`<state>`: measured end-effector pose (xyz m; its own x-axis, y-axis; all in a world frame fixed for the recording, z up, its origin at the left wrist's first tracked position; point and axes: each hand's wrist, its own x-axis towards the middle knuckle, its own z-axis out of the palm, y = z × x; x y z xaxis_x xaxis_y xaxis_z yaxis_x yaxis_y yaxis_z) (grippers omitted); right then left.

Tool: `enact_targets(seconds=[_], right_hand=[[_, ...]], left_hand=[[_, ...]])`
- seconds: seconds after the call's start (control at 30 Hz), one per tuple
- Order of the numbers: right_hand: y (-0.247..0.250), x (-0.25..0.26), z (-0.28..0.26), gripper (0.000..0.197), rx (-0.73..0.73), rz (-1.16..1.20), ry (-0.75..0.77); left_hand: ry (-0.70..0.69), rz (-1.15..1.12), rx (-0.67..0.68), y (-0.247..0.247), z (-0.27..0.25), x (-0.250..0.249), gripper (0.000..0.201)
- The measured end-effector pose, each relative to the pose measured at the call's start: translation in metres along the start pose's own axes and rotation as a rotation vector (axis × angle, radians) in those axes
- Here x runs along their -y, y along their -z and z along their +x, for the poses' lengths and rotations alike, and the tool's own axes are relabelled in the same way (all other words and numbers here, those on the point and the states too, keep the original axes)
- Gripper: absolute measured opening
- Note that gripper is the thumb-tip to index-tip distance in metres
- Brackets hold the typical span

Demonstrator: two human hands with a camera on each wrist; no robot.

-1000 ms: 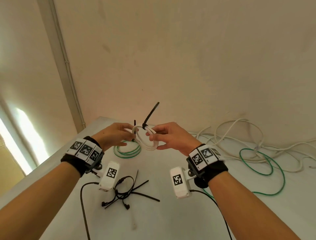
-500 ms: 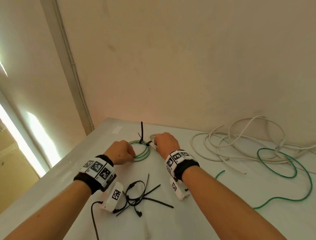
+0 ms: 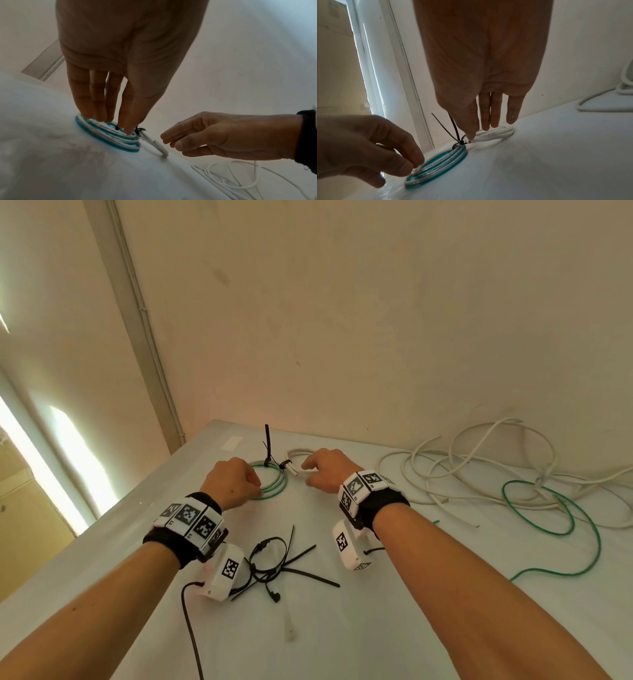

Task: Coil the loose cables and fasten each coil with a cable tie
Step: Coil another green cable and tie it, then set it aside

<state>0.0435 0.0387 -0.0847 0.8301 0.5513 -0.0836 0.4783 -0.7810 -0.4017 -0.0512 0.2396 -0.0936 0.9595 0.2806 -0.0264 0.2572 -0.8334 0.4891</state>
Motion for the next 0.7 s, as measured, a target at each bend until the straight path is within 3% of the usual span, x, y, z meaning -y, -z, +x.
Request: enact_targets(seconds=[0.33,0.57,0.7], right_hand=[[0.038,-0.037,-0.083,0.036,-0.07,-0.021,-0.105],[0.065,-0.115,-0.163,0.042,-0.026,-0.067,-0.416],[0.07,-0.152,-0.199,0.052,-0.019,-0.058,-0.505]], left_hand=[[-0.168,0.014,-0.019,0.006,-0.042,-0.074,0.008],[-0.286,-0.018,0.154,-0.038,-0.058,-0.141,0.012],[-0.268,-0.039,0.239,-0.067,-0.056,-0.162,0.009]])
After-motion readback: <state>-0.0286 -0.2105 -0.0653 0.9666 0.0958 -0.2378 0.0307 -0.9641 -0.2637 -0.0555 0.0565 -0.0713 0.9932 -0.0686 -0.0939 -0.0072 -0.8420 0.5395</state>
